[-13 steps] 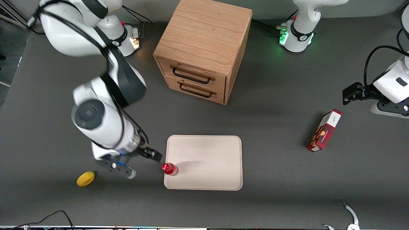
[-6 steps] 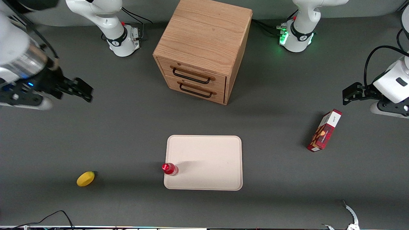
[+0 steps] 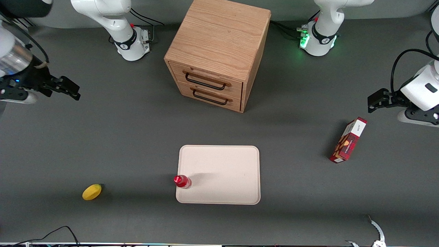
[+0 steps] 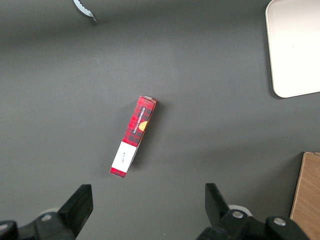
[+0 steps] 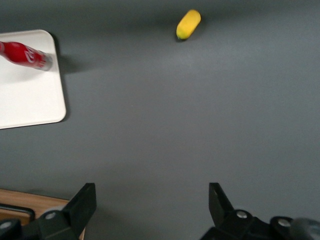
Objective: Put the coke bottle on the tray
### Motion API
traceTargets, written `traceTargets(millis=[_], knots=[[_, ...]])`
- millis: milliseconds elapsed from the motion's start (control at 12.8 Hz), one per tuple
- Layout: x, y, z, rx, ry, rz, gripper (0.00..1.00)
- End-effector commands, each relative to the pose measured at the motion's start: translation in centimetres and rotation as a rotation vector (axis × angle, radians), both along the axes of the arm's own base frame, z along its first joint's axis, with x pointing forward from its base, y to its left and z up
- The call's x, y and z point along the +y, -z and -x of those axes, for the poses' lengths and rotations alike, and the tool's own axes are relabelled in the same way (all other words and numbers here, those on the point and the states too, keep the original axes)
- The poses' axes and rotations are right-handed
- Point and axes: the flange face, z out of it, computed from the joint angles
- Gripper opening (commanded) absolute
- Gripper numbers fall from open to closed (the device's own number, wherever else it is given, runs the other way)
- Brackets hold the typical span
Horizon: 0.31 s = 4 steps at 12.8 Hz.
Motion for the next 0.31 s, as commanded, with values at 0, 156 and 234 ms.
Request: traceTargets(millis=[0,156,234], knots=[[0.0,0.6,2.2,-0.003,0.007,-0.024,1.0],[-0.1,-0.4,1.8,0.023,0.048,-0.117,1.0],[-0.6,-0.7,1.7,0.027,0.056,-0.121,1.0]])
